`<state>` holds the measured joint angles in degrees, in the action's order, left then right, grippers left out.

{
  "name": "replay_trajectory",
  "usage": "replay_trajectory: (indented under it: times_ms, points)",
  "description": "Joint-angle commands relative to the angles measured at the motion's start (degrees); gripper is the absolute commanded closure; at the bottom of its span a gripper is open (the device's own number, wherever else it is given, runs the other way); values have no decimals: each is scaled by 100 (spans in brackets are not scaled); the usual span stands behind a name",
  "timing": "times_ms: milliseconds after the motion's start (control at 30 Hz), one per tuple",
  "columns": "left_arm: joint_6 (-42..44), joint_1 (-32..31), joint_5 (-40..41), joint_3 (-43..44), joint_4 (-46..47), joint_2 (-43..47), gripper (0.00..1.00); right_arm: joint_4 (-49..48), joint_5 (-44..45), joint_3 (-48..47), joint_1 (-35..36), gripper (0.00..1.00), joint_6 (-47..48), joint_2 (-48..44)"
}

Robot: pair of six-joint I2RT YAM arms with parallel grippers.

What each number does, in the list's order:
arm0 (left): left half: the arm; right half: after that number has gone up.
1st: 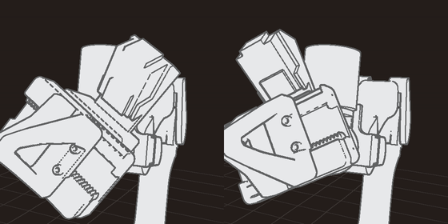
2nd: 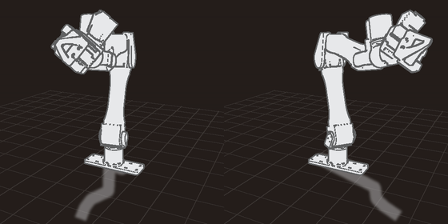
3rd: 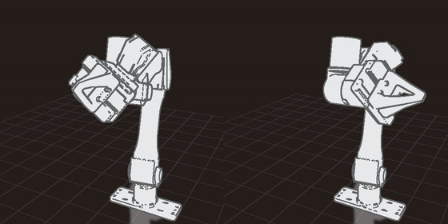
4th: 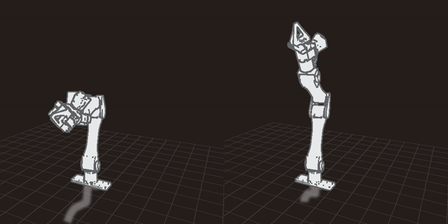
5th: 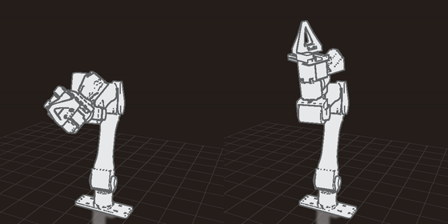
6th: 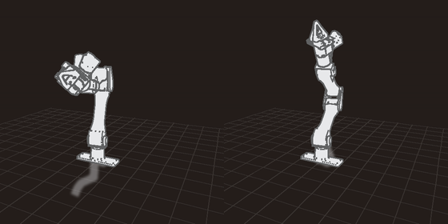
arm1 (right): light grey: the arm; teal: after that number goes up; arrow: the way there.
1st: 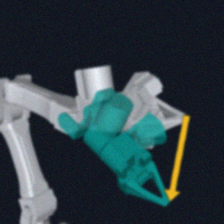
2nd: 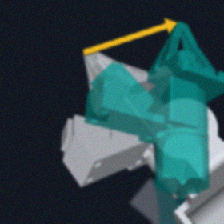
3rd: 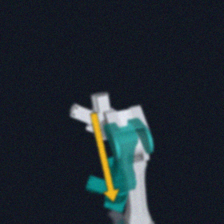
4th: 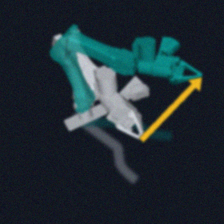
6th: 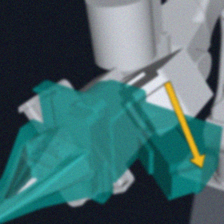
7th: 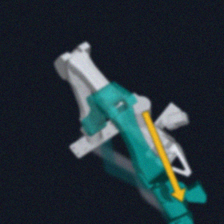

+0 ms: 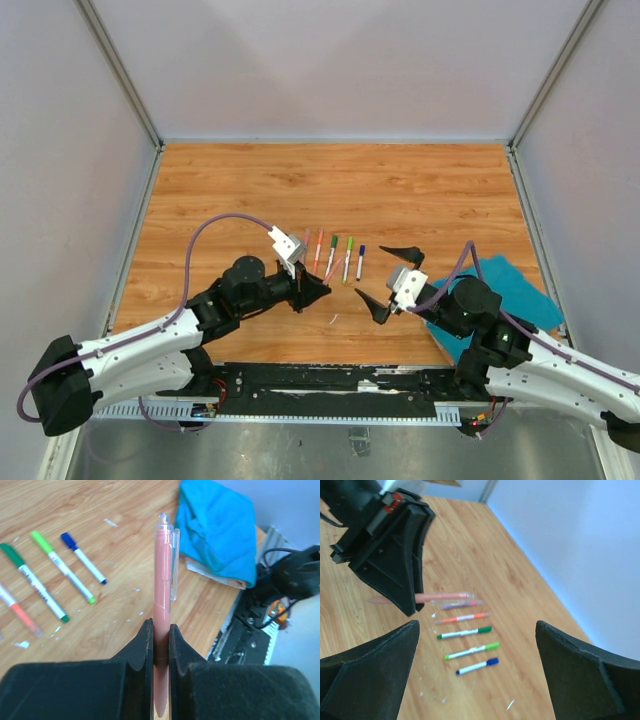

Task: Insert the pens into the pen caps
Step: Place the pen at the center of the board.

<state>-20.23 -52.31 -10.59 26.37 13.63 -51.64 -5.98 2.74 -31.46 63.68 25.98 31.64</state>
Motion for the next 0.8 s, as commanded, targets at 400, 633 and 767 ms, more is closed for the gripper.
replay_trajectory:
  times_ms: [400, 633, 767]
  points:
    - [-996, 483, 2874, 1186, -2101, -1508, 99, 2914, 1883, -1287, -16, 2, -3750, 1259]
    - [-913, 924, 3107, 1573, -2373, -2240, 99, 3606, 1995, -1703, -576, 2, -3822, 1883]
    - [-807, 1006, 3526, 1900, -2570, -2748, 100, 3656, 2066, -1630, -801, 2, -3883, 1756]
